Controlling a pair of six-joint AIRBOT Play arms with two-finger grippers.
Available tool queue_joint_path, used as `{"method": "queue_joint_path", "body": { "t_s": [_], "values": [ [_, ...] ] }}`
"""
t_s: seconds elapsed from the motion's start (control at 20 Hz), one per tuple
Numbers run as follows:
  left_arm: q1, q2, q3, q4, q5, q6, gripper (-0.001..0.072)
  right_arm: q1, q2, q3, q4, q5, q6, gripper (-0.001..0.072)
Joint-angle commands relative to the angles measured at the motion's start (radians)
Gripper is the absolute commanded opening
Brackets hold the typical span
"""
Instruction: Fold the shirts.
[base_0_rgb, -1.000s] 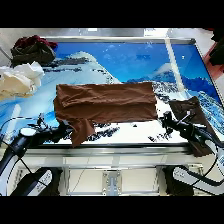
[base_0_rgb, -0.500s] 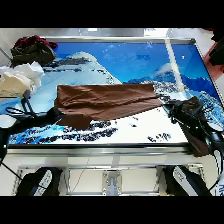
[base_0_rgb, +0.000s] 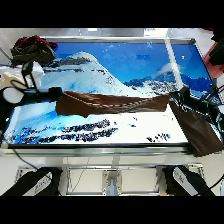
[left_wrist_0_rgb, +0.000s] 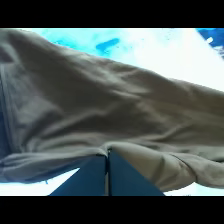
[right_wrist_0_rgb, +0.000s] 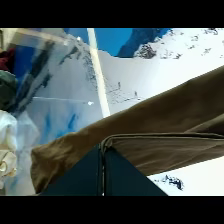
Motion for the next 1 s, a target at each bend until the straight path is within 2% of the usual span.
{"method": "queue_joint_path", "body": {
  "t_s": [0.0,0.15,0.4,0.55,0.6,0.65,0.7,0.75,0.9,0.95],
  "values": [
    [-0.048,-0.254,0.111,0.088,0.100,-0.066,0.0015,0.050,-0.171,0.034,-0.113,-0.119,0.031,0.0033],
    [-0.047,-0.391,0.177,0.100,0.161,-0.111,0.0015,0.049,-0.303,0.036,-0.109,-0.239,0.028,0.0033],
    [-0.047,-0.488,0.207,0.123,0.101,-0.111,0.0016,0.066,-0.482,0.112,-0.120,-0.243,-0.008,0.0033],
    [-0.047,-0.494,0.207,0.130,0.108,-0.107,0.0018,0.126,-0.529,0.147,-0.120,-0.263,-0.089,0.0039],
    [-0.047,-0.494,0.210,0.127,0.111,-0.109,0.0035,0.140,-0.529,0.149,-0.122,-0.274,-0.091,0.0092],
    [-0.047,-0.493,0.221,0.127,0.113,-0.108,0.0226,0.140,-0.529,0.159,-0.128,-0.266,-0.107,0.0296],
    [-0.045,-0.489,0.240,0.128,0.111,-0.108,0.0487,0.129,-0.529,0.179,-0.145,-0.238,-0.107,0.0438],
    [-0.043,-0.479,0.270,0.130,0.111,-0.108,0.0644,0.108,-0.529,0.211,-0.161,-0.189,-0.107,0.0446],
    [-0.040,-0.438,0.372,0.132,0.116,-0.108,0.0643,0.013,-0.529,0.304,-0.198,-0.055,-0.107,0.0449],
    [-0.040,-0.426,0.399,0.129,0.124,-0.108,0.0643,-0.020,-0.529,0.316,-0.218,-0.014,-0.107,0.0484]
  ]
}}
